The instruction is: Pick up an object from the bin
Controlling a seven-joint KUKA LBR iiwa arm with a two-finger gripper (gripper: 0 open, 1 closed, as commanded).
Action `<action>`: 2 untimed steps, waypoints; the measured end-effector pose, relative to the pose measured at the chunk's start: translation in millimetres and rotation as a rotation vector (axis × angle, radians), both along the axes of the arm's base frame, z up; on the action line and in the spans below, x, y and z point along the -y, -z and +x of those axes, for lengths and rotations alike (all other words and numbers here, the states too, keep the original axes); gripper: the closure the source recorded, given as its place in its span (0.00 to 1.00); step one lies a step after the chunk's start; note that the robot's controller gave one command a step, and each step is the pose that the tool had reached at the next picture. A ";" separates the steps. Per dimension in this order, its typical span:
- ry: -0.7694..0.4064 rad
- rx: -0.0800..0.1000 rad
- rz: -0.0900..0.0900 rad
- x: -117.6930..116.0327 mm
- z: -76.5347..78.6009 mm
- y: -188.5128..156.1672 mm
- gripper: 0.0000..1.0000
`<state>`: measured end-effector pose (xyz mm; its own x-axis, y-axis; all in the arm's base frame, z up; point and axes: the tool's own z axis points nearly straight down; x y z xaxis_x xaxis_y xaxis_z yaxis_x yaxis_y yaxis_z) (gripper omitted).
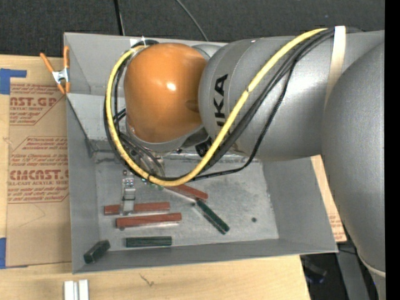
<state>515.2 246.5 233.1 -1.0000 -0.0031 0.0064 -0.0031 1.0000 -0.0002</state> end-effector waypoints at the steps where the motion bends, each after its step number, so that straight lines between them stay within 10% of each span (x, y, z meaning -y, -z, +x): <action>1: 0.003 0.007 0.002 1.2 2.1 -4.2 0.00; 2: 0.025 0.012 0.004 15.0 -9.8 47.0 0.00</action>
Offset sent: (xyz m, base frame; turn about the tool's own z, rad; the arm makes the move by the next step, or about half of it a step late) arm -0.0260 -0.0349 -0.1137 0.0580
